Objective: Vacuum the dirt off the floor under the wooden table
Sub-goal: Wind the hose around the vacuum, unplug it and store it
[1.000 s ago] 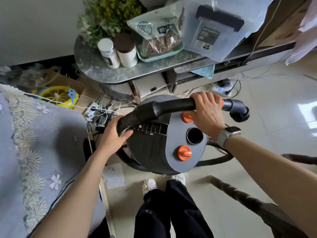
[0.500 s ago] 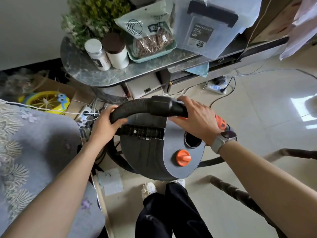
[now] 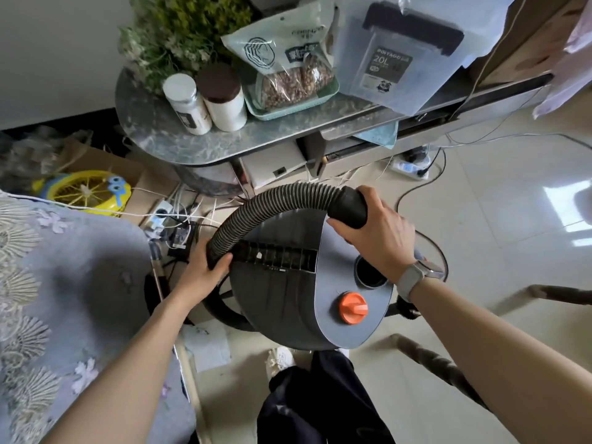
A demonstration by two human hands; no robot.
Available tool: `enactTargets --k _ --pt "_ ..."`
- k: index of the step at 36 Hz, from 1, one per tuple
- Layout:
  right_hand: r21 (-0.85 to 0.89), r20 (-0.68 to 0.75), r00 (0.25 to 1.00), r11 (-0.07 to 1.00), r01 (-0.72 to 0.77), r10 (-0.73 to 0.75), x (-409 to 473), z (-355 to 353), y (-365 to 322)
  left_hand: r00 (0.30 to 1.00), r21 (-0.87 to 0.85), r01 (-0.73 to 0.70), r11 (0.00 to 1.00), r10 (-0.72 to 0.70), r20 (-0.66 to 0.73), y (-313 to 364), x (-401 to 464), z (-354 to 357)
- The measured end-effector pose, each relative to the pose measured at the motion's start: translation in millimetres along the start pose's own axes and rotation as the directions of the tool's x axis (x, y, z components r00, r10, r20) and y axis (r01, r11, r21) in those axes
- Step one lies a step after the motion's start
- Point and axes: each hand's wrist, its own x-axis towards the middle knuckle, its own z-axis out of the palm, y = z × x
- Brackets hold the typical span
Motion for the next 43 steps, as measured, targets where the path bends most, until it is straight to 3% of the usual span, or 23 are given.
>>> enactTargets --k 4,7,11,15,20,27,29,31,34,36,43 --pt "0.044 -0.023 0.996 0.995 -0.085 0.086 -4 10 -1 0.983 0.167 -0.058 0.984 0.085 -0.163 5 -3 -1" --pt "0.078 -0.084 0.989 0.990 -0.118 0.125 0 6 1 0.919 0.273 -0.046 0.961 0.148 -0.366 38 -6 -7" --pt "0.155 -0.170 0.956 0.964 -0.216 0.241 20 -5 1 0.862 0.182 0.031 0.983 0.066 -0.502 100 16 -7" --pt "0.145 -0.163 0.937 0.947 -0.286 0.308 29 -8 9 0.890 0.041 0.077 0.996 -0.051 -0.454 116 48 -6" --pt "0.099 -0.069 0.924 0.924 -0.368 0.376 21 2 30 0.979 0.084 -0.032 0.996 0.049 -0.199 63 48 3" --pt "0.124 -0.005 0.919 0.912 -0.391 0.395 6 32 29 1.000 -0.029 -0.024 0.999 0.024 -0.013 3 27 2" --pt "0.137 -0.004 0.913 0.905 -0.403 0.408 9 33 28 0.998 -0.021 -0.031 0.999 0.030 -0.050 -10 14 7" --pt "0.137 -0.006 0.913 0.905 -0.403 0.408 12 33 28 0.985 0.050 -0.027 0.998 0.035 -0.171 -24 1 13" --pt "0.118 -0.018 0.916 0.910 -0.397 0.401 15 32 29 0.923 0.241 -0.005 0.970 0.097 -0.372 -25 -3 16" --pt "0.116 -0.040 0.909 0.906 -0.408 0.414 17 30 31 0.883 0.253 -0.004 0.967 0.122 -0.454 -7 3 16" --pt "0.151 -0.045 0.902 0.895 -0.419 0.430 16 33 24 0.845 0.246 0.128 0.961 0.024 -0.534 40 32 18"
